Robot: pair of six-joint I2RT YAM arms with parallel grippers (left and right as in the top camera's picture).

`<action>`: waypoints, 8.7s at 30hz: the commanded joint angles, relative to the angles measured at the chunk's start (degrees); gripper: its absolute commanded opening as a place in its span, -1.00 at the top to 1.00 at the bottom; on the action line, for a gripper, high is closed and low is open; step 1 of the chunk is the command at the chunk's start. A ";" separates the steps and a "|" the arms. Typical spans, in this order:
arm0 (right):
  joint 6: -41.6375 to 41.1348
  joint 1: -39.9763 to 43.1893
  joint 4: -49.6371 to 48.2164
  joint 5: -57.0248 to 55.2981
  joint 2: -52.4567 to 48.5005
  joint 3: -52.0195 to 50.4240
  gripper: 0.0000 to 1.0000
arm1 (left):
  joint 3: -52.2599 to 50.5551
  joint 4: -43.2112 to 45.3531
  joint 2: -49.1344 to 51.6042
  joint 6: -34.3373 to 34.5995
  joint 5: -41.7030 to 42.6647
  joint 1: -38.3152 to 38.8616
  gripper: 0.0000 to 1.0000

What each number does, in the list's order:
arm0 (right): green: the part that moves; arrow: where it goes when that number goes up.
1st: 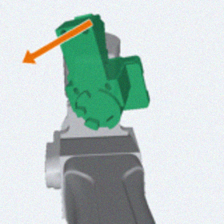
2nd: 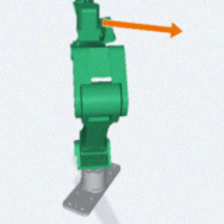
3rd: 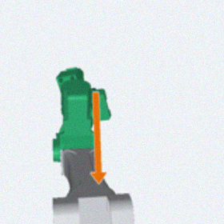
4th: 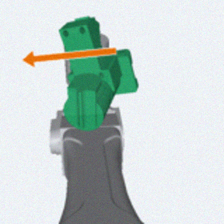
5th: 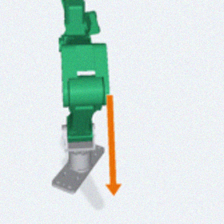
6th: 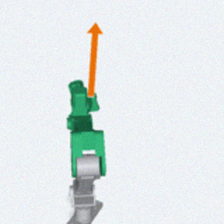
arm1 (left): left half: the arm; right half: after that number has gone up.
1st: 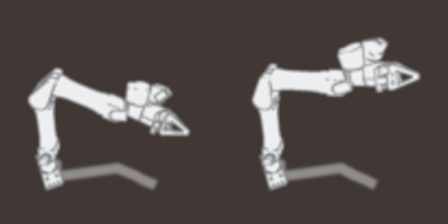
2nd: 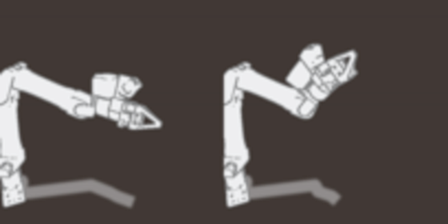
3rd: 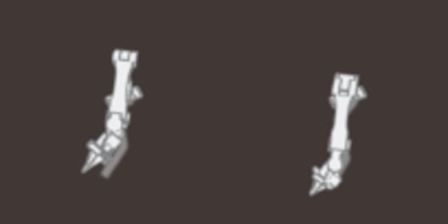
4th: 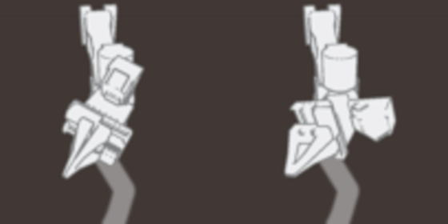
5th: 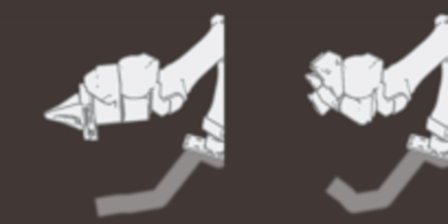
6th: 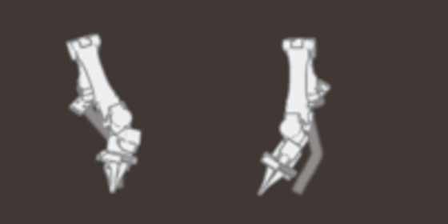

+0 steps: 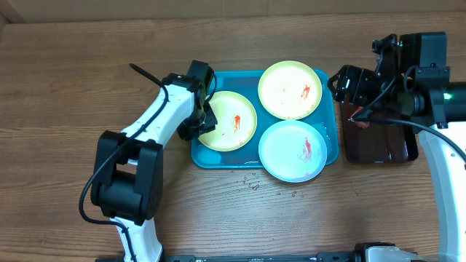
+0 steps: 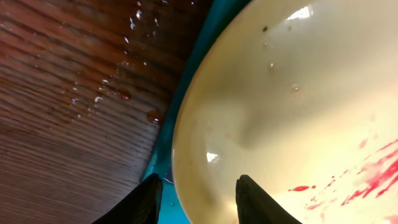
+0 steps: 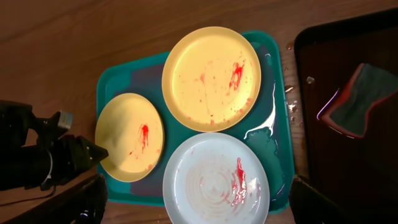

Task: Clean dirty plates on tray and stack at the side
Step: 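Grip the left yellow plate rim with the left gripper, then grasp the green-orange sponge from the black tray with the right gripper, then carry the sponge with the right gripper onto the left yellow plate, then scrub the yellow plate with the sponge while the left gripper holds it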

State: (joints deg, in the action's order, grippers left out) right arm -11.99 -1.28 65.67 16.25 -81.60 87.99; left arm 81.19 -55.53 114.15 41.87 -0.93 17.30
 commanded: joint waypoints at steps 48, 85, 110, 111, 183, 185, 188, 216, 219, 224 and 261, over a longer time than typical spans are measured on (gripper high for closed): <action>0.07 -0.22 0.00 -0.33 0.39 1.33 -0.90 | 4.15 10.75 4.04 -30.97 2.43 -0.94 0.37; -26.67 2.91 3.39 -21.59 -14.47 1.33 0.09 | 4.79 6.05 4.90 -19.52 3.30 -5.27 0.92; -11.72 10.36 -8.85 -19.50 -37.73 1.33 0.31 | 4.79 6.71 4.90 -19.54 3.50 -4.81 0.92; -11.67 10.36 -9.22 -19.93 -38.14 1.33 0.33 | 4.79 6.71 4.90 -19.52 3.54 -4.81 0.92; -9.38 -23.37 -14.71 -4.50 -33.51 5.14 0.92 | 4.81 7.32 4.90 -24.94 14.56 -6.32 0.92; -10.62 -23.80 -16.96 -4.66 -33.51 2.71 0.92 | 4.81 7.19 4.90 -24.94 14.58 -6.38 0.91; -11.13 -24.13 -19.65 -4.59 -33.51 0.35 0.93 | 4.79 7.06 4.90 -24.94 14.56 -6.43 0.92; -19.71 -28.79 -24.02 -1.16 -42.77 -0.57 0.93 | 4.81 6.95 4.90 -25.00 15.39 -6.40 0.92; -19.54 -29.83 -26.25 2.75 -42.95 -0.57 0.93 | 4.81 6.95 4.90 -25.14 16.04 -6.40 0.92; -19.56 -33.29 -28.65 4.13 -42.95 -0.55 0.93 | 4.81 7.13 4.90 -25.14 16.04 -6.40 0.92; -21.75 -32.28 -37.38 -1.68 -44.02 0.22 0.93 | 4.81 6.54 4.90 -25.64 15.85 -6.40 0.91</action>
State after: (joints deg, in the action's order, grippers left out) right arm -31.57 -32.14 29.36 11.29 -123.98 87.64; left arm 85.76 -48.88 120.01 17.80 14.35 10.76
